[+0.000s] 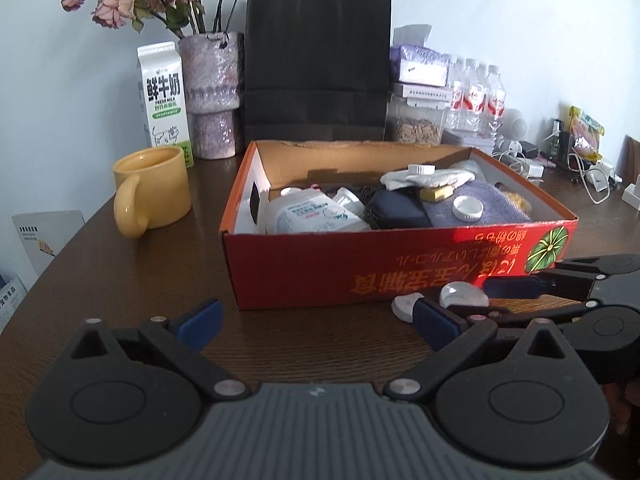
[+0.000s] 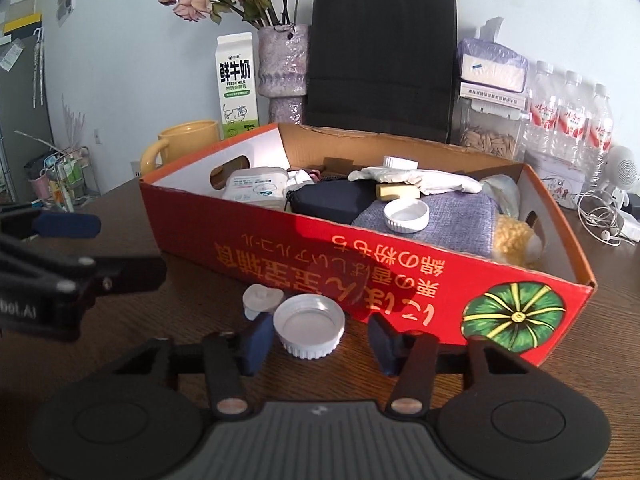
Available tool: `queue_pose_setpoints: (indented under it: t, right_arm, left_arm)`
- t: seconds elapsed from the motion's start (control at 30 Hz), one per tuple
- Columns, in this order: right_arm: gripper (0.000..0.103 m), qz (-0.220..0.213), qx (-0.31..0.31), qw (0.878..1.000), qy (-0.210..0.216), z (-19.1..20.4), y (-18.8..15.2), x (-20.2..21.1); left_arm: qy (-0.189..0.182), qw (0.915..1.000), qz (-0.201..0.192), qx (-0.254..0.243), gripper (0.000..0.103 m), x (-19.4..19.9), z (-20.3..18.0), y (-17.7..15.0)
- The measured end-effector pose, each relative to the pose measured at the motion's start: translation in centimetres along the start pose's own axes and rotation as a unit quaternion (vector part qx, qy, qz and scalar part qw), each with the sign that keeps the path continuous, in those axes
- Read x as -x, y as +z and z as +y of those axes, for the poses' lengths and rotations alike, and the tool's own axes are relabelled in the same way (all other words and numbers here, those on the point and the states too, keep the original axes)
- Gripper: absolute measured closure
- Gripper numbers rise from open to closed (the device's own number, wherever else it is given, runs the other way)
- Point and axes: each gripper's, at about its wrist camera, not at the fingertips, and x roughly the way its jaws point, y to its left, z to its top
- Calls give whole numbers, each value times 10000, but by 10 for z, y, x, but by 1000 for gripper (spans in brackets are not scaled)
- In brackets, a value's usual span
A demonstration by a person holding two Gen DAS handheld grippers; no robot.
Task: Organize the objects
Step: 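Grasp the large white cap with the right tool while the left tool grasps a small cap, then carry both caps into the box and release them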
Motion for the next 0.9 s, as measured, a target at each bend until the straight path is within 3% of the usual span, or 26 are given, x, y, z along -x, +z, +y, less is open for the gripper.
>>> queue_pose_setpoints:
  t: [0.03, 0.43, 0.6, 0.67, 0.77, 0.8, 0.83, 0.9]
  right_arm:
    - [64, 12, 13, 10000, 19, 1, 0, -1]
    - [64, -234, -13, 9995, -233, -21, -8, 25]
    - [64, -280, -33, 9990, -342, -31, -14, 33]
    - [64, -297, -40, 9989, -348, -32, -15, 34]
    - [64, -339, -5, 9988, -339, -30, -15, 36]
    - [64, -355, 14, 9988, -334, -29, -15, 37]
    - [64, -370, 32, 9988, -327, -28, -15, 38]
    - [64, -395, 62, 9987, -312, -27, -15, 41]
  left_arm:
    - [12, 10000, 35, -2, 0, -2, -2, 0]
    - [34, 9984, 557, -82, 0, -40, -33, 0]
    - [113, 9982, 588, -25, 2, -50, -45, 1]
    - [114, 9978, 660, -7, 8, -55, -49, 3]
    - [110, 9979, 641, -73, 42, -55, -56, 2]
    - [-10, 9981, 618, -57, 66, -52, -56, 2]
    - [-126, 9980, 621, -34, 78, -50, -56, 3]
    - [-192, 9983, 548, -24, 77, -45, -57, 3]
